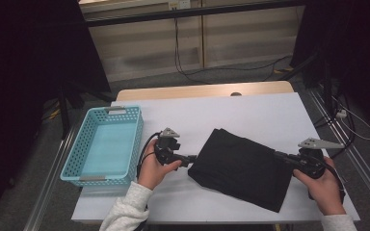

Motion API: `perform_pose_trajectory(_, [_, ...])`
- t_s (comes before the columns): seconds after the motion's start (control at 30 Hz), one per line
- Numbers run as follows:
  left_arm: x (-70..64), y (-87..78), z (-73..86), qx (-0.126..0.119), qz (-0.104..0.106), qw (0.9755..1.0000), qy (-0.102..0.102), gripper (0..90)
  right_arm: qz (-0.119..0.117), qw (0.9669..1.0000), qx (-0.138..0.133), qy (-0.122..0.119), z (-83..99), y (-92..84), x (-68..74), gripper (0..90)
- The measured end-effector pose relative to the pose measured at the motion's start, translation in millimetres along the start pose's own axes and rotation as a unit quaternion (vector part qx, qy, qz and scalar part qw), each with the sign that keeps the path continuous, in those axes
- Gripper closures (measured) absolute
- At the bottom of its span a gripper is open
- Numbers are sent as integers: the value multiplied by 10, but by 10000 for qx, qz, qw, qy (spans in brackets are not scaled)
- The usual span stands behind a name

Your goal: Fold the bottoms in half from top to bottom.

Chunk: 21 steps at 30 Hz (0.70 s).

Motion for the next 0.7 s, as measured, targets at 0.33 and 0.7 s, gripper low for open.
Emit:
perform_pose_trajectory(0.33, [-62, 51, 1, 16, 64, 10000, 43, 159, 101, 9998, 146, 68, 101, 4, -58, 863])
perform_pose_trajectory(0.7, [-99, 75, 26, 71, 87, 9999, 61, 159, 256, 9995, 193, 26, 98, -129, -102, 864])
Point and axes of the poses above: each handheld gripper's, and its own axes: y roughly forward along the jaws, z roughly out of its underside, x roughly to its left, the point moved 4 cm from there along y, roughly forward along the jaws, and after that the axes turned 5 degrees about y, right-handed, at the moved point
